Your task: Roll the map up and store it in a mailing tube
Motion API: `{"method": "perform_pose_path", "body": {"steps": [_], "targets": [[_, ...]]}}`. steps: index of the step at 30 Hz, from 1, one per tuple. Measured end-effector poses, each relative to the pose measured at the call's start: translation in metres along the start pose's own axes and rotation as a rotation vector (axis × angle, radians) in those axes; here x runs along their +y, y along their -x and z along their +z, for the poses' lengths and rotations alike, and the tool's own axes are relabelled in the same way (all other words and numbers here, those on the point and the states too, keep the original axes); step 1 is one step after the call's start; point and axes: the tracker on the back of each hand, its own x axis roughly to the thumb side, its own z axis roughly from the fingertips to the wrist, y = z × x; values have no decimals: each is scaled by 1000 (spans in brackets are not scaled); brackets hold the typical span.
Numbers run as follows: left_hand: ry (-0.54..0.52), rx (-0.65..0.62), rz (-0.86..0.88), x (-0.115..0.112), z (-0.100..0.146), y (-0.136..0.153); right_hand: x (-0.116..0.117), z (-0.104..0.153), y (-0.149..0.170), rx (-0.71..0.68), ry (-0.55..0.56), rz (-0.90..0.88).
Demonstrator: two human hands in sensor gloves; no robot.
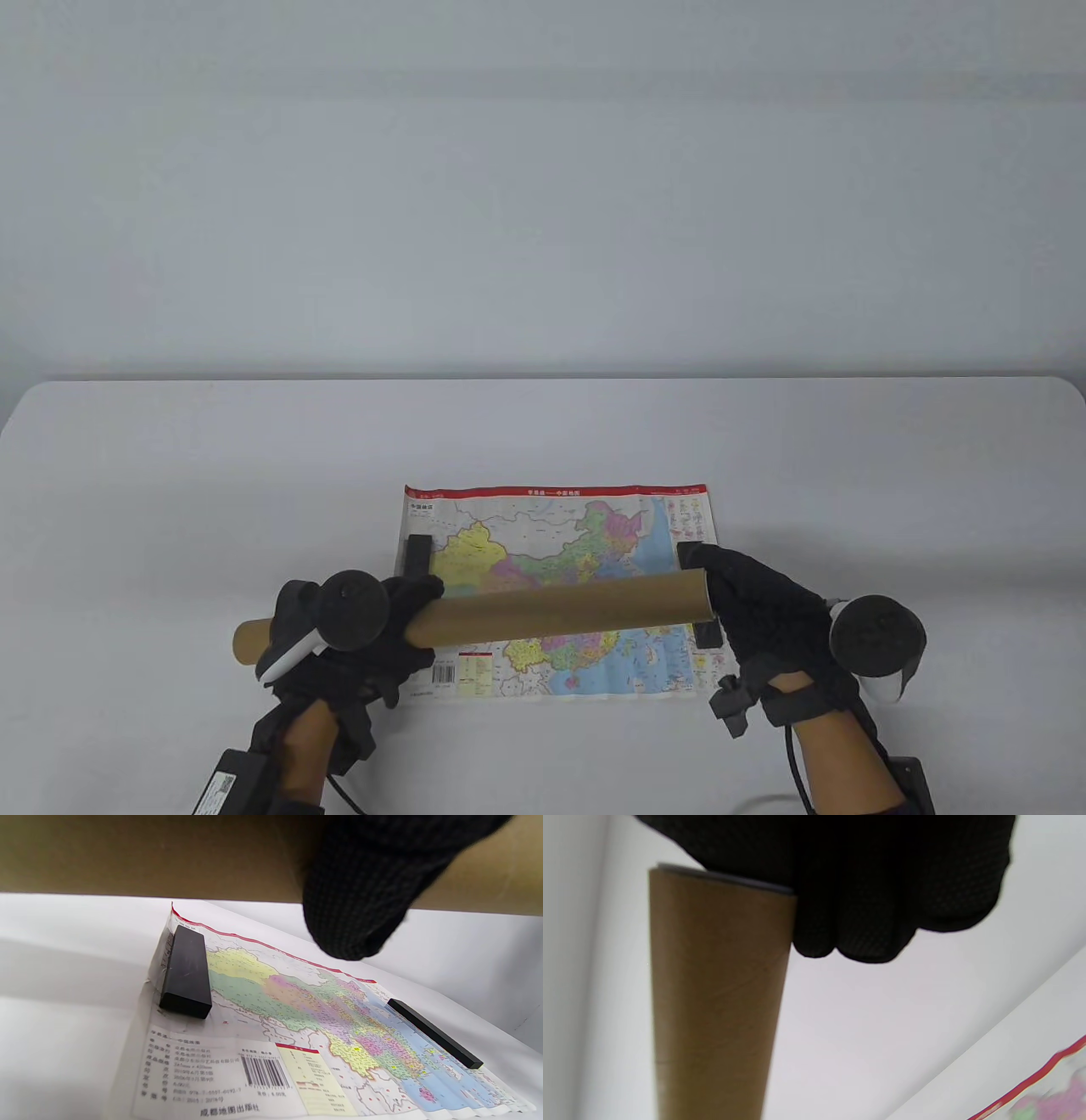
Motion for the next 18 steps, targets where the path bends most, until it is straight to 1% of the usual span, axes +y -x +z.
{"method": "perform_pose_path", "body": {"steps": [2, 5, 6, 8, 9, 10, 11, 12, 13, 14, 15, 18], "targets": [[1, 1, -15, 1, 0, -2, 2, -1, 1, 28, 38, 68], [1, 9, -52, 3, 1, -5, 4, -4, 5, 81, 44, 135], [12, 17, -66, 4, 0, -6, 6, -4, 6, 97, 64, 160], [21, 29, -80, 4, 0, -8, 5, -7, 8, 163, 103, 251], [12, 58, -107, 6, 2, -7, 3, -9, 9, 181, 136, 335], [3, 62, -112, 7, 2, -6, 1, -12, 10, 178, 135, 378], [-3, 82, -115, 8, 2, -5, -2, -18, 12, 212, 108, 437], [-11, 102, -113, 9, 3, -3, -5, -24, 16, 255, 55, 492], [-19, 121, -99, 10, 3, 0, -9, -29, 21, 286, 33, 538], [-18, 130, -89, 10, 3, 2, -12, -33, 24, 295, 43, 574], [-16, 142, -72, 10, 4, 5, -18, -39, 32, 307, 19, 633], [-22, 170, -46, 11, 4, 12, -32, -47, 52, 378, -57, 805]]}}
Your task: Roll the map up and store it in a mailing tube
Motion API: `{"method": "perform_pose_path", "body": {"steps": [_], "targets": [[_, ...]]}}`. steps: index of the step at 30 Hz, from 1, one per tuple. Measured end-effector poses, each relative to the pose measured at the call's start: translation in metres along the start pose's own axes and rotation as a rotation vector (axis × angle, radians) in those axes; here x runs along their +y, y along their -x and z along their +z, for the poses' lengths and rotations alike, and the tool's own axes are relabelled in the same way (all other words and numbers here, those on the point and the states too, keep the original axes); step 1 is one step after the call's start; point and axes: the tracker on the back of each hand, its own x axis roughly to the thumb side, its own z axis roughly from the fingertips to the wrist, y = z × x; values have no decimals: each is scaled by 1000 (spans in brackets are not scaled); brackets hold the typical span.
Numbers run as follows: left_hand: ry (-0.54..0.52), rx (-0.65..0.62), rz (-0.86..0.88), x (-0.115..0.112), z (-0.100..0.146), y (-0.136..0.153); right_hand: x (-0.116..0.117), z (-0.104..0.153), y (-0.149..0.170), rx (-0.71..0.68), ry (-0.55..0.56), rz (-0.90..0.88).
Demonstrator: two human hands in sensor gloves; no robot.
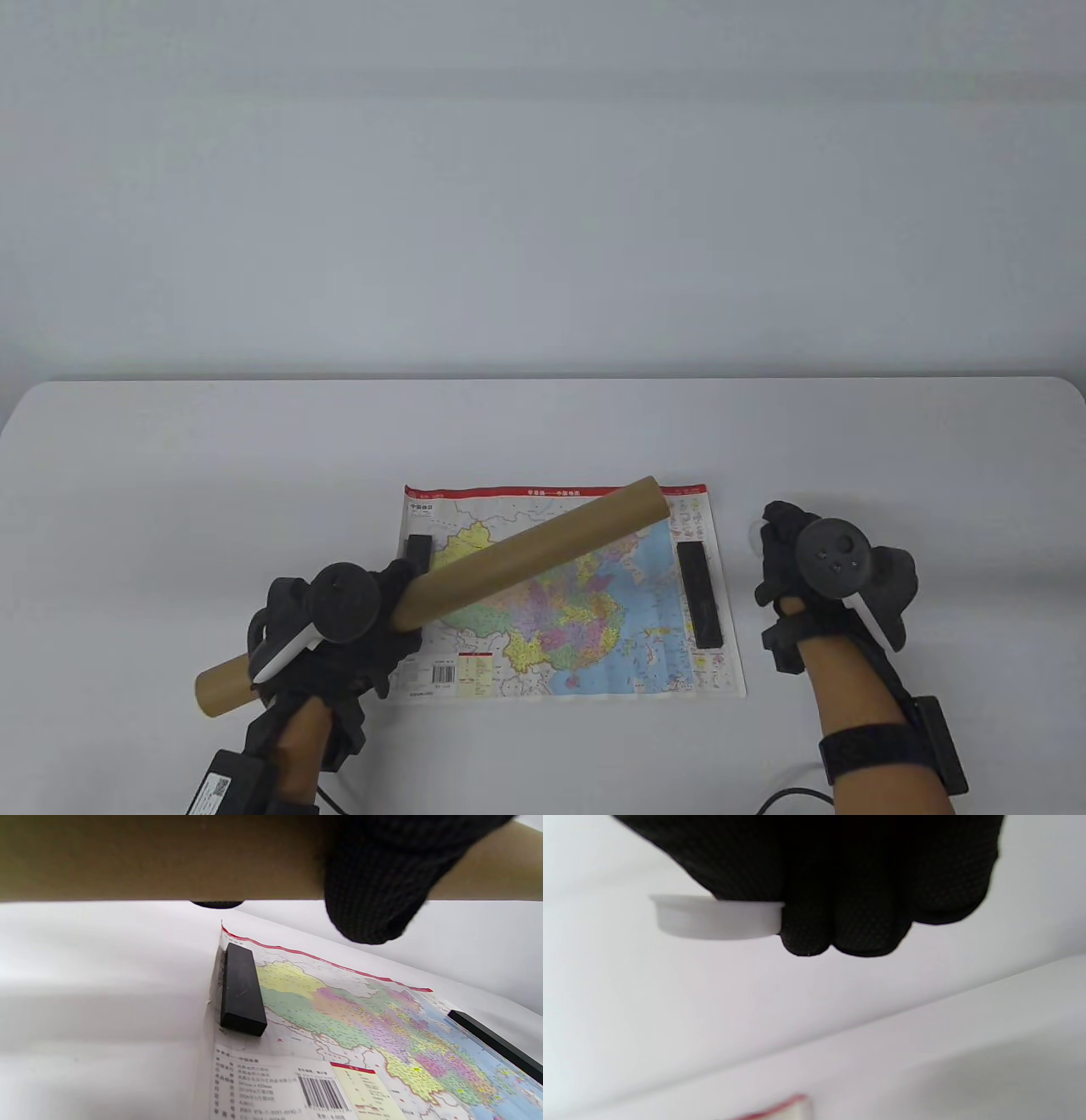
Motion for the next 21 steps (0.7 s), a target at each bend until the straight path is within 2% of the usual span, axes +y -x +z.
{"method": "perform_pose_path", "body": {"steps": [4, 10, 14, 21], "targets": [[3, 30, 20, -1, -1, 8, 14, -10, 41, 95, -81, 112], [0, 40, 23, -2, -2, 10, 43, -2, 95, 229, -196, 195], [-23, 40, 21, -2, -2, 10, 60, 6, 116, 264, -287, 248], [-16, 48, 34, -3, -2, 11, 70, 12, 126, 289, -336, 248]]}}
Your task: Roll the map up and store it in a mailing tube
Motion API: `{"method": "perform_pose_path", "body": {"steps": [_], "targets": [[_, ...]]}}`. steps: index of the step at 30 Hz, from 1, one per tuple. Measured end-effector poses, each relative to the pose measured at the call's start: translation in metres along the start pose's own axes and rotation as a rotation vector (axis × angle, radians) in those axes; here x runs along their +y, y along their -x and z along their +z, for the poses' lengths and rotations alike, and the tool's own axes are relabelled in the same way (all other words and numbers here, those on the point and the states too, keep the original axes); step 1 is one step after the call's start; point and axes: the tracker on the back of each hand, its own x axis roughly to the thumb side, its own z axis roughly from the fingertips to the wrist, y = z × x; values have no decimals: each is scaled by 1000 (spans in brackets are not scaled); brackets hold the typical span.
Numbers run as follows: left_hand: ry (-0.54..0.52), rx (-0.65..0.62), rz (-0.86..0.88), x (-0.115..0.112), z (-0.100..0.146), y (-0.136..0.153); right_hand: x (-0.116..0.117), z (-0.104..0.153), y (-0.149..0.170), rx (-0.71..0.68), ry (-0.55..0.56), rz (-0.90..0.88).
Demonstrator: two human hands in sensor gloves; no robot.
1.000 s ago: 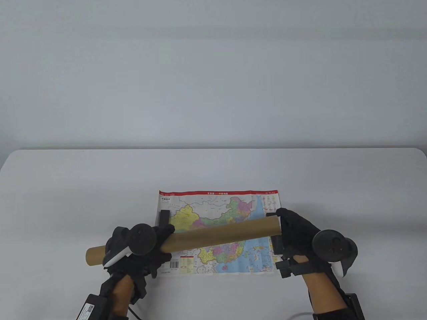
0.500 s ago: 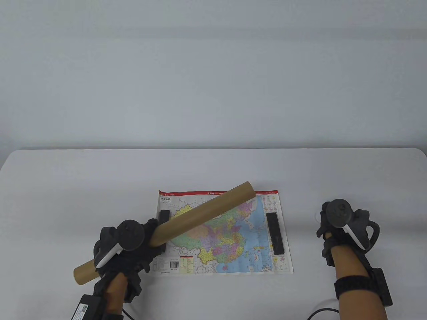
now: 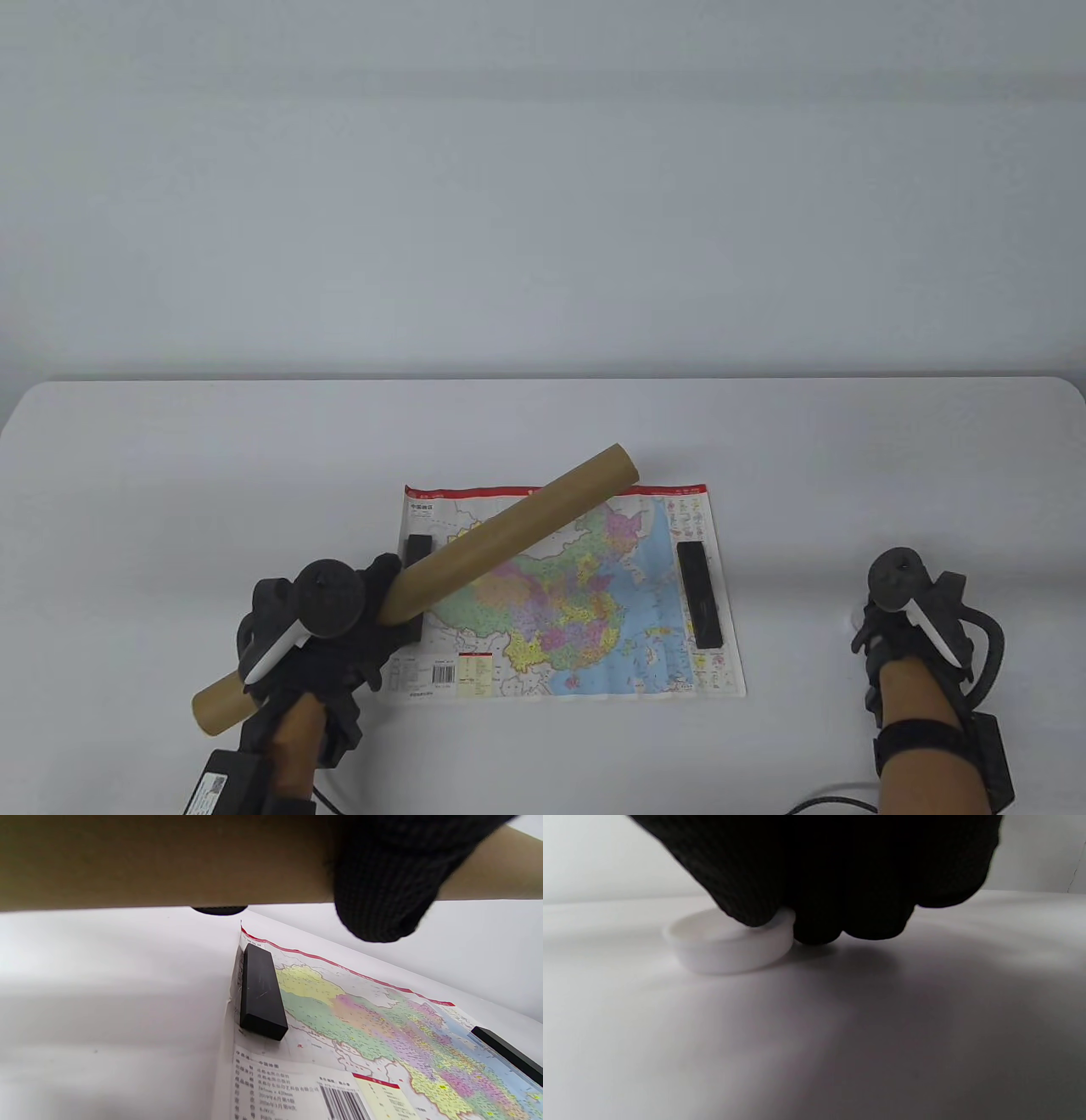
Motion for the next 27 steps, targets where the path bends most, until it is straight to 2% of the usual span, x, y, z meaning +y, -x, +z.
{"method": "perform_pose_path", "body": {"steps": [4, 9, 14, 18, 23, 27], "targets": [[9, 9, -6, 0, 1, 0, -7, 2, 1, 12, -11, -40], [49, 40, -11, -1, -2, 0, -36, 15, -13, -63, 67, -173], [14, 89, 19, 2, -4, 6, -77, 45, -50, -283, 212, -420], [-51, 142, 72, 10, -2, 12, -100, 82, -85, -510, 249, -623], [-148, 239, 103, 24, 3, 18, -115, 129, -112, -806, 289, -894], [-141, 264, 137, 36, -1, 23, -113, 147, -121, -973, 312, -978]]}}
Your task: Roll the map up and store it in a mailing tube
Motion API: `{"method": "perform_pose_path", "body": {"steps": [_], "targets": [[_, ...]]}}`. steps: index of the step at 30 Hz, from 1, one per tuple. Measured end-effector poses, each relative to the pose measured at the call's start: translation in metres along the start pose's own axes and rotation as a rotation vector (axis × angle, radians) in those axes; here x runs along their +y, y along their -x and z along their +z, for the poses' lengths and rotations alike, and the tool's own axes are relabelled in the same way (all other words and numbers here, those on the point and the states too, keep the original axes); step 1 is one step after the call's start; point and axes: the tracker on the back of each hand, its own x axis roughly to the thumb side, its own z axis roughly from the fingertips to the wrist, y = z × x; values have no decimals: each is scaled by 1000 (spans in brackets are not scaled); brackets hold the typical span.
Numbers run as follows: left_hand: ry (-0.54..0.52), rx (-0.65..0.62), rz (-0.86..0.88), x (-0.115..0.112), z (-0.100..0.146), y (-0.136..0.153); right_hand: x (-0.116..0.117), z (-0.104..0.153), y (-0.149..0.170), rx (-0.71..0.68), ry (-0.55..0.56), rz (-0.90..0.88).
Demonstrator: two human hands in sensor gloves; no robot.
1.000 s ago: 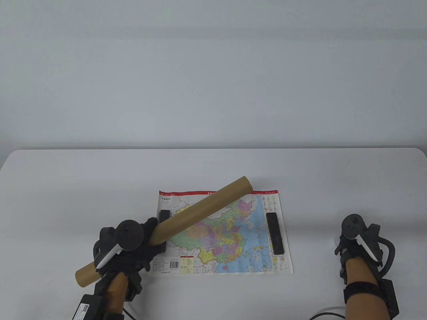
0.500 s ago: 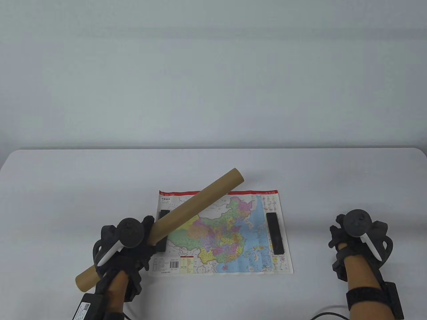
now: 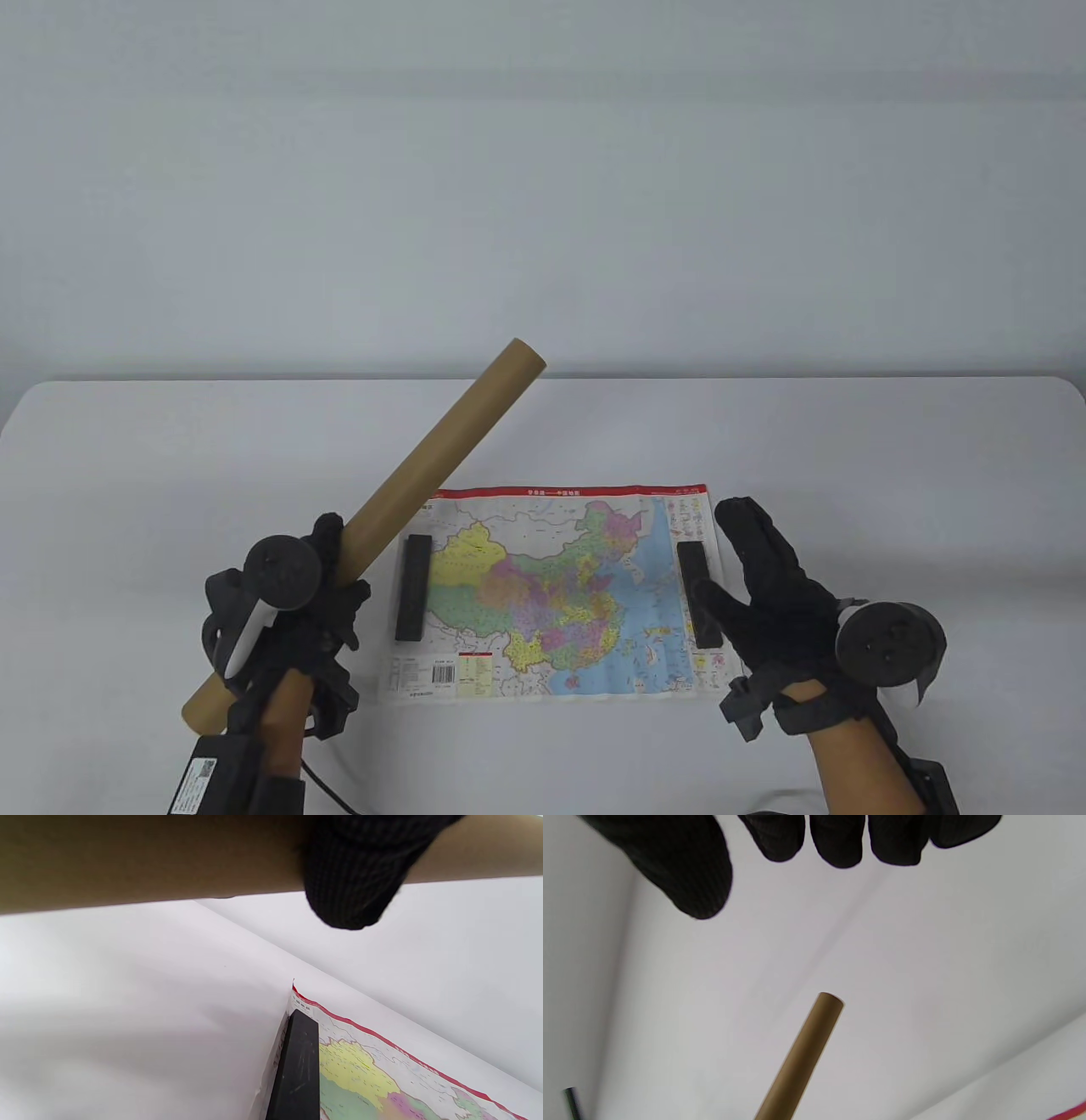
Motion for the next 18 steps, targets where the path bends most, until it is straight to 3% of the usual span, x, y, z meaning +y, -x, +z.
{"method": "perform_pose_path", "body": {"steps": [4, 10, 18], "targets": [[-17, 57, -11, 15, -9, -1, 13, 4, 7, -51, -53, -114], [51, 179, 75, 31, -31, 6, 29, 9, 25, -14, -124, -258], [114, 357, 114, 16, -54, 38, 39, 13, 44, 64, -186, -291]]}}
